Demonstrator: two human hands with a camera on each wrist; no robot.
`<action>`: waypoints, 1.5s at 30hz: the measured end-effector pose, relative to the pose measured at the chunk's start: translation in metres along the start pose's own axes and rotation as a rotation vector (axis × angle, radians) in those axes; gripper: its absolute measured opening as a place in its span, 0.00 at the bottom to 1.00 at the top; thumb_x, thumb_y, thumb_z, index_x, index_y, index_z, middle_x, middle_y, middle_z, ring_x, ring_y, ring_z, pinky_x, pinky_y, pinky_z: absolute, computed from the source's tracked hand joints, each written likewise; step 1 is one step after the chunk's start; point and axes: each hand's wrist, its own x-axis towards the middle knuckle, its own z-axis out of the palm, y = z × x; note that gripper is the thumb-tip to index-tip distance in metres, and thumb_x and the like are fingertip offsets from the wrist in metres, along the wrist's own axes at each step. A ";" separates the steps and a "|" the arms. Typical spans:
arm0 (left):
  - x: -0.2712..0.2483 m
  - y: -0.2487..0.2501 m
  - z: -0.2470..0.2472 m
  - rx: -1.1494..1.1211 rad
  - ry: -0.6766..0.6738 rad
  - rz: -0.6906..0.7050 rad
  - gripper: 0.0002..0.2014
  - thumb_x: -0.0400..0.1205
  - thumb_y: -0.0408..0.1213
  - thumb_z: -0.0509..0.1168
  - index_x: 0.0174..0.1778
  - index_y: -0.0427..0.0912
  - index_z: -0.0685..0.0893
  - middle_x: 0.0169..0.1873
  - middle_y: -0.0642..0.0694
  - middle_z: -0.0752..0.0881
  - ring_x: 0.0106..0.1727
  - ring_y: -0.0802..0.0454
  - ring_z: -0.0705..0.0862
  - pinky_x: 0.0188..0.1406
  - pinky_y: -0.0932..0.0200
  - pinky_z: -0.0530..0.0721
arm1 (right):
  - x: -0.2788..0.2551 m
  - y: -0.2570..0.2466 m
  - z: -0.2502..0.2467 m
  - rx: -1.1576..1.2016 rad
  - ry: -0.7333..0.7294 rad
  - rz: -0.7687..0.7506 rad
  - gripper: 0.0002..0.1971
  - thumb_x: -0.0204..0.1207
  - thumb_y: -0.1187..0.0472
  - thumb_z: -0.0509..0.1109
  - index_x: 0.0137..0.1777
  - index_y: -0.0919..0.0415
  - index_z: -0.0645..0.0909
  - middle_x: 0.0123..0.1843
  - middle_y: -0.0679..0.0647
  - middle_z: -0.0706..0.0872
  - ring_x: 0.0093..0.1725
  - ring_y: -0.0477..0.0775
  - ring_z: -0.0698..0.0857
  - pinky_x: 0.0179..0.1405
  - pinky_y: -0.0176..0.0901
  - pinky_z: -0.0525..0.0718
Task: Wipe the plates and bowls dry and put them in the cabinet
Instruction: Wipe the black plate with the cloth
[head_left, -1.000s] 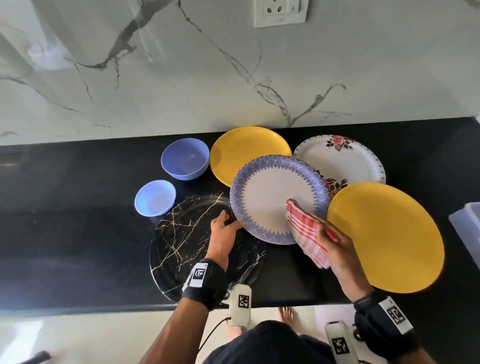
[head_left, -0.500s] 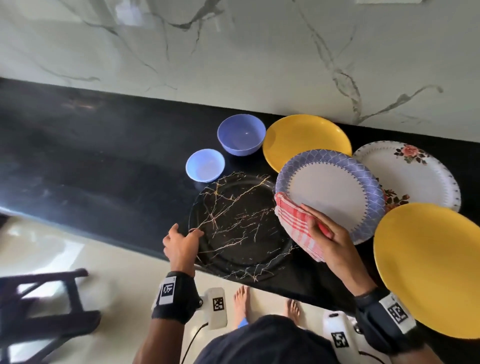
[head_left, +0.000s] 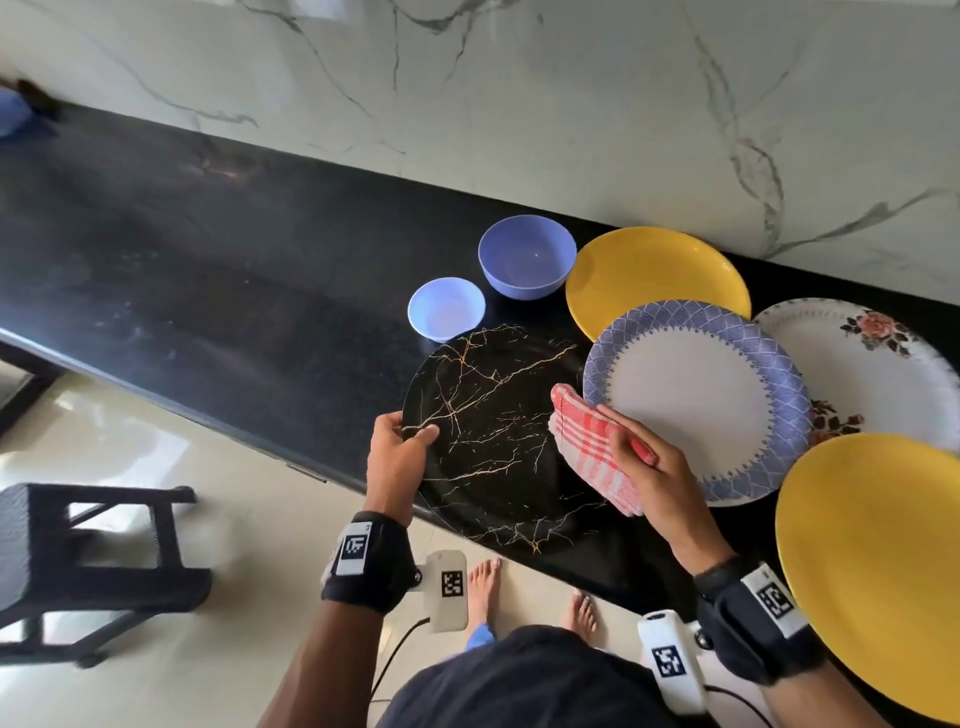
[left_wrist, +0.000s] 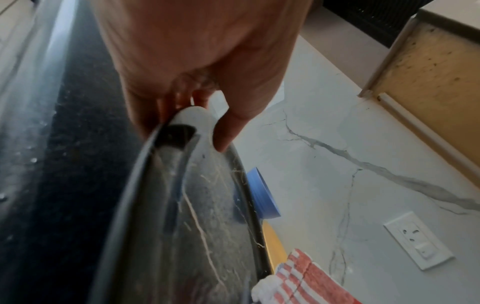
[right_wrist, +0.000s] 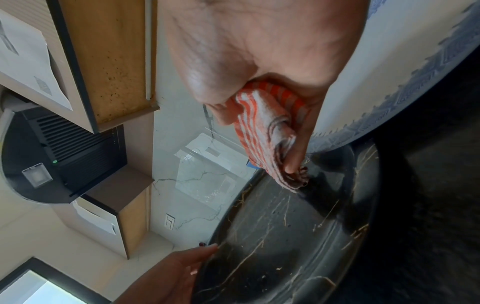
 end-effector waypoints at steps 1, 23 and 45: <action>-0.002 0.002 -0.001 -0.002 -0.024 0.028 0.13 0.88 0.33 0.69 0.65 0.46 0.75 0.58 0.39 0.89 0.48 0.44 0.93 0.47 0.47 0.93 | 0.001 0.001 0.000 0.000 0.000 0.006 0.16 0.82 0.47 0.65 0.68 0.37 0.83 0.64 0.28 0.87 0.67 0.34 0.84 0.73 0.47 0.82; -0.034 0.058 -0.018 -0.155 0.007 0.444 0.12 0.88 0.29 0.66 0.54 0.53 0.76 0.50 0.37 0.88 0.46 0.41 0.90 0.45 0.43 0.93 | 0.002 0.018 -0.010 0.272 0.146 0.062 0.26 0.71 0.34 0.76 0.61 0.51 0.89 0.62 0.54 0.92 0.65 0.56 0.89 0.71 0.56 0.84; -0.048 0.078 0.014 -0.428 -0.032 0.553 0.10 0.86 0.30 0.69 0.49 0.49 0.78 0.46 0.39 0.86 0.47 0.39 0.83 0.47 0.42 0.86 | -0.008 -0.025 -0.014 0.181 0.127 -0.196 0.17 0.88 0.60 0.61 0.74 0.46 0.79 0.68 0.43 0.88 0.73 0.45 0.83 0.70 0.35 0.81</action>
